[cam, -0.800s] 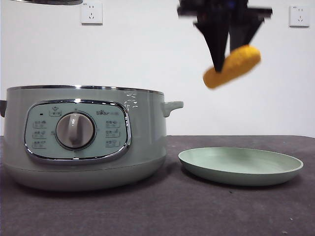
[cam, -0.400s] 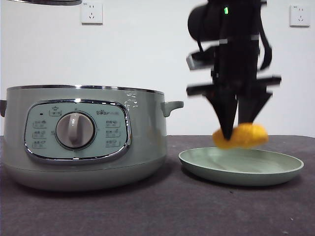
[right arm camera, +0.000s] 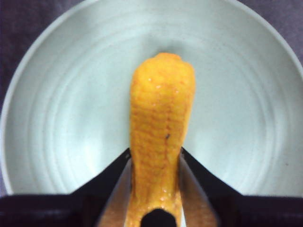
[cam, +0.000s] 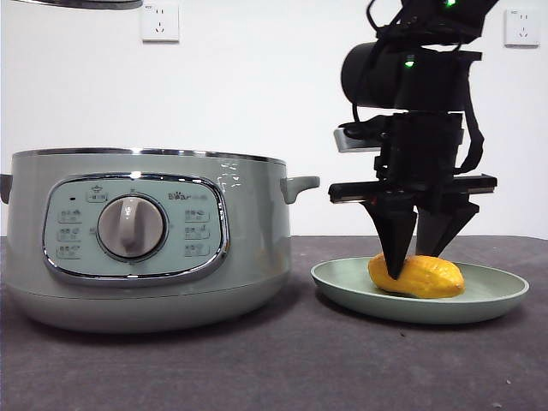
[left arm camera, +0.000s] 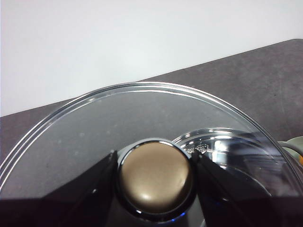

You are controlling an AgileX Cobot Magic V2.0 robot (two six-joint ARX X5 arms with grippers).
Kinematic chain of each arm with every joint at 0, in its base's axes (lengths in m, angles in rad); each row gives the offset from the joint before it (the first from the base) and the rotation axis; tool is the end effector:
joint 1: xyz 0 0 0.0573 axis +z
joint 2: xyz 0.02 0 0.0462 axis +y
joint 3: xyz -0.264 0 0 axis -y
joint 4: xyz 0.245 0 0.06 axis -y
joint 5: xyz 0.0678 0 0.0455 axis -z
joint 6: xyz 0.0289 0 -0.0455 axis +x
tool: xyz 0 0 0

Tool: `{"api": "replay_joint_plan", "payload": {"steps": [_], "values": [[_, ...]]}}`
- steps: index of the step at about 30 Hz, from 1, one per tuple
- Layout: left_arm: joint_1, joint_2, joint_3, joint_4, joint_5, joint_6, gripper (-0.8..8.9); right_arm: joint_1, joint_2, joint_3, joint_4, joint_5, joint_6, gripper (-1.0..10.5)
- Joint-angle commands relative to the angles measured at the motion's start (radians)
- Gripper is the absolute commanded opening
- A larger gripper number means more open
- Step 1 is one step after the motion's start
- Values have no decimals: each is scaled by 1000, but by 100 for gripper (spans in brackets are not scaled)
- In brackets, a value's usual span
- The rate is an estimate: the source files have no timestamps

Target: Take the corn out from the steamer,put the corn on the plate,close the lid

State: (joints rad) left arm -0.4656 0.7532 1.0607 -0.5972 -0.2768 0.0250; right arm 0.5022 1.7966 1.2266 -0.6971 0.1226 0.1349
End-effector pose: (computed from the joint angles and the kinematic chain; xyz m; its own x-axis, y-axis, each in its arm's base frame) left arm 0.1236 -0.0533 0.3881 0.9464 -0.1697 -0.2748 0.2042 0.9736 0.1020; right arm 0.3055 0.1637 0.1870 0.3190 0.0357 -0.9471 -0.3291 0.9413 -0.0754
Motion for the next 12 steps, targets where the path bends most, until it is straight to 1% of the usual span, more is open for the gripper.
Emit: {"api": "replay_joint_plan", "payload": {"steps": [1,4,6,7,10,12], "values": [[0,-11,8,50,-3,-6,-9,-16,14,-18,-7,-19,3,122],[0,-9,8,50,-3,-6,-9,-32,14,-18,-16,-18,3,337],[0,-3,8,50,1,-6,-9,-40,14,-18,-20,-18,8,447],[0,-2,8,49,8,-6,-9,-44,14,-18,-21,-16,8,480],[0,12,8,50,47,-7,-9,-44,13,-18,-23,-16,10,482],[0,27,8,50,49,-16,-9,-44,8,-18,-29,-15,10,481]]}}
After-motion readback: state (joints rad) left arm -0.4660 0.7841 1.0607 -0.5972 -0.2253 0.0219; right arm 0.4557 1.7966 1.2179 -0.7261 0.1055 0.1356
